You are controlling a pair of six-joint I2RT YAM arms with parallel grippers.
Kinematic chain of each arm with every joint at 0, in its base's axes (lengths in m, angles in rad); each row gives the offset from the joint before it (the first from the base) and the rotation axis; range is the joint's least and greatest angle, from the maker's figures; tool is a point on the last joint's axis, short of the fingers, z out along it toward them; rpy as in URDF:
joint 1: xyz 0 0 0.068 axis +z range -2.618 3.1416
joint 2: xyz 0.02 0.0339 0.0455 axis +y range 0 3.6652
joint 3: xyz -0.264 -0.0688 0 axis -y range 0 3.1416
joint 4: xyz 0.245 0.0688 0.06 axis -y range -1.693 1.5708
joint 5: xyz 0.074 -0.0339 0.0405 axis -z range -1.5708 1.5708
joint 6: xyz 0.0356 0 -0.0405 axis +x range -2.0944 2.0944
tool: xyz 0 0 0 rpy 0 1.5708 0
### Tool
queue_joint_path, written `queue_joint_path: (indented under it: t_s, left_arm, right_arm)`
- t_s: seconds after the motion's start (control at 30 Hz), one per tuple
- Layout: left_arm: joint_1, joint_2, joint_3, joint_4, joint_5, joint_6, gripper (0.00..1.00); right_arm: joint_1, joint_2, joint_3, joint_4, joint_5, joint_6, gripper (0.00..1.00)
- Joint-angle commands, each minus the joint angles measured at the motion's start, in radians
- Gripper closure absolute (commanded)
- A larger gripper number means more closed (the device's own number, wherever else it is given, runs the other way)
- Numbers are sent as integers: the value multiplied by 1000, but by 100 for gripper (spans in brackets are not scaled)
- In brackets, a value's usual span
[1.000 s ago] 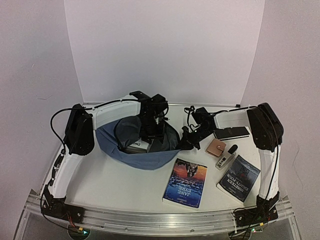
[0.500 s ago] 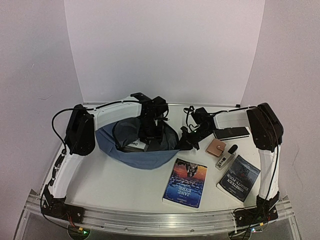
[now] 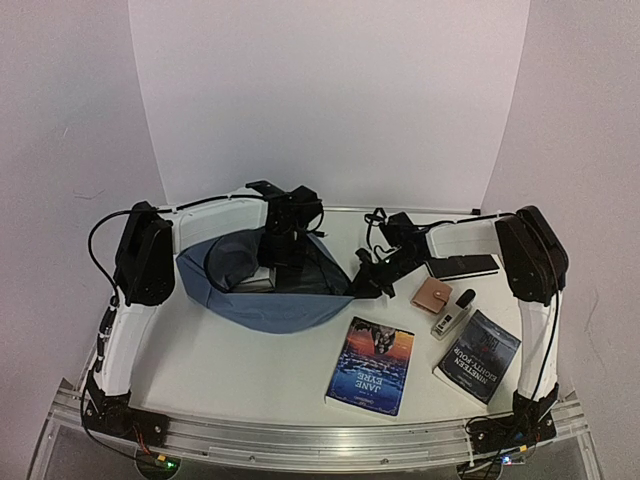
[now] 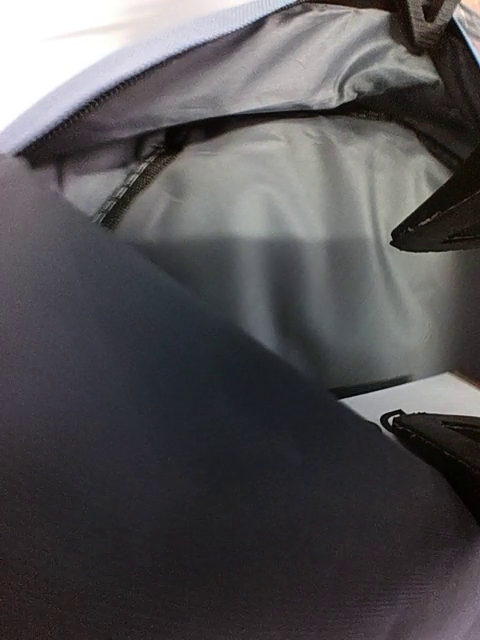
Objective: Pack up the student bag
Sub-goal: Place the book in the student bag, then adjust the student bag at the center of the board.
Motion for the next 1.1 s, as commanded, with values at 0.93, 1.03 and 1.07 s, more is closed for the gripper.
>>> queue_joint_path:
  t_s: [0.93,1.03,1.07]
  left_arm:
    - [67,-66,105,-201,110,3,31]
    - [67,-31,156,-178,146,38,30]
    - [67,-23,171,-172,154,49,30]
  right_arm:
    - [-86,34,270,-311,188,-349,99]
    - [-92,49,309,-323,227,-374,98]
    - [-93,57,322,-327,237,-381,98]
